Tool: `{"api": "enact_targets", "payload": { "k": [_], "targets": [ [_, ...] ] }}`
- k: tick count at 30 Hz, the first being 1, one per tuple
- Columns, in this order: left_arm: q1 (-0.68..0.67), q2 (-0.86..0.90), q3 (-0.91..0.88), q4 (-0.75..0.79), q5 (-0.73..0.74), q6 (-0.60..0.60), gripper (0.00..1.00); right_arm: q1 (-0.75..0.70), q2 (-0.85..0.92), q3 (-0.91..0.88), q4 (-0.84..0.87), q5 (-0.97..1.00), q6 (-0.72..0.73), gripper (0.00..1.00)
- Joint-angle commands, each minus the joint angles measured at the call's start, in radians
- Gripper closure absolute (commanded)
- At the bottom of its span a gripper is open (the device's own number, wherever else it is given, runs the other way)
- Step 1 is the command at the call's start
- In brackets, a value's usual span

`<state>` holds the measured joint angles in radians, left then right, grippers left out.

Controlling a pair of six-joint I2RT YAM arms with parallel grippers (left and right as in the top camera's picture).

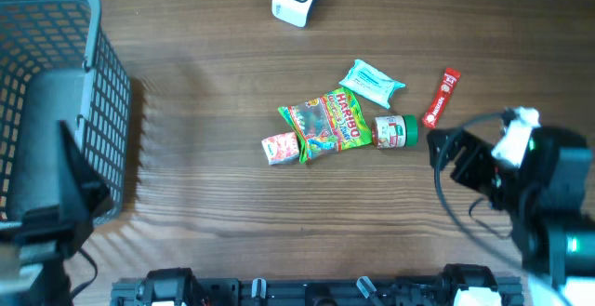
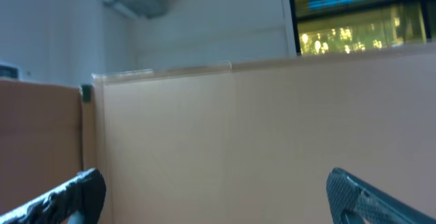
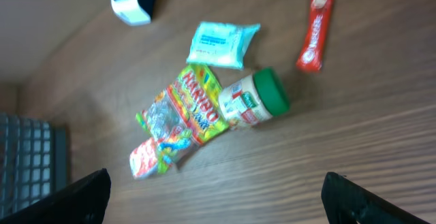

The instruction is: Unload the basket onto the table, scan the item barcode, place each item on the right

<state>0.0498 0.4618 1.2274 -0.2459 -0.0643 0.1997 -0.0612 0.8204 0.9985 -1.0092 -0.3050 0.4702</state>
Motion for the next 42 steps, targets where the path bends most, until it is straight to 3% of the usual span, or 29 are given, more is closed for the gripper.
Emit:
{"api": "enact_targets", "payload": {
  "k": [1, 3, 8, 12, 16, 22, 29, 32, 33, 36, 39, 42],
  "targets": [
    [0.025, -0.011, 0.008, 0.034, 0.031, -0.111, 0.0, 0.001, 0.15, 0.023, -0.03, -0.133, -0.028, 0.0],
    [0.025, -0.011, 0.032, -0.036, 0.042, -0.119, 0.0, 0.002, 0.235, 0.023, 0.01, -0.125, 0.005, 0.0],
    [0.025, -0.022, 0.032, -0.045, 0.103, -0.119, 0.0, 0.002, 0.579, 0.035, 0.079, 0.114, 0.098, 0.01],
    [0.025, -0.022, 0.032, -0.048, 0.143, -0.119, 0.0, 0.002, 0.792, 0.212, 0.114, 0.253, 0.14, 0.07],
    [0.025, -0.022, 0.032, -0.047, 0.142, -0.118, 0.0, 0.002, 0.932, 0.384, 0.161, 0.427, 0.13, 0.07],
    [0.025, -0.022, 0.033, 0.024, 0.116, -0.069, 0.0, -0.002, 1.122, 0.384, 0.268, 0.465, 0.079, 0.04],
    [0.025, -0.103, 0.034, -0.056, 0.089, -0.069, 0.0, -0.006, 1.268, 0.384, 0.316, 0.458, 0.034, 0.05],
    [0.025, -0.147, 0.033, -0.078, 0.025, -0.069, 0.0, -0.006, 1.284, 0.383, 0.314, 0.459, 0.027, 0.35],
    [0.025, -0.162, 0.031, -0.082, -0.008, -0.069, 0.0, -0.006, 1.286, 0.383, 0.315, 0.459, 0.026, 0.56],
    [0.025, -0.198, -0.006, -0.08, -0.035, -0.069, 0.0, -0.006, 1.286, 0.383, 0.316, 0.459, 0.027, 0.96],
    [0.025, -0.231, -0.049, -0.064, -0.035, -0.069, 0.0, -0.012, 1.283, 0.393, 0.295, 0.463, 0.026, 0.96],
    [0.025, -0.27, -0.092, -0.051, -0.035, -0.069, 0.0, -0.086, 1.274, 0.528, 0.146, 0.463, 0.019, 0.96]
  ]
}}
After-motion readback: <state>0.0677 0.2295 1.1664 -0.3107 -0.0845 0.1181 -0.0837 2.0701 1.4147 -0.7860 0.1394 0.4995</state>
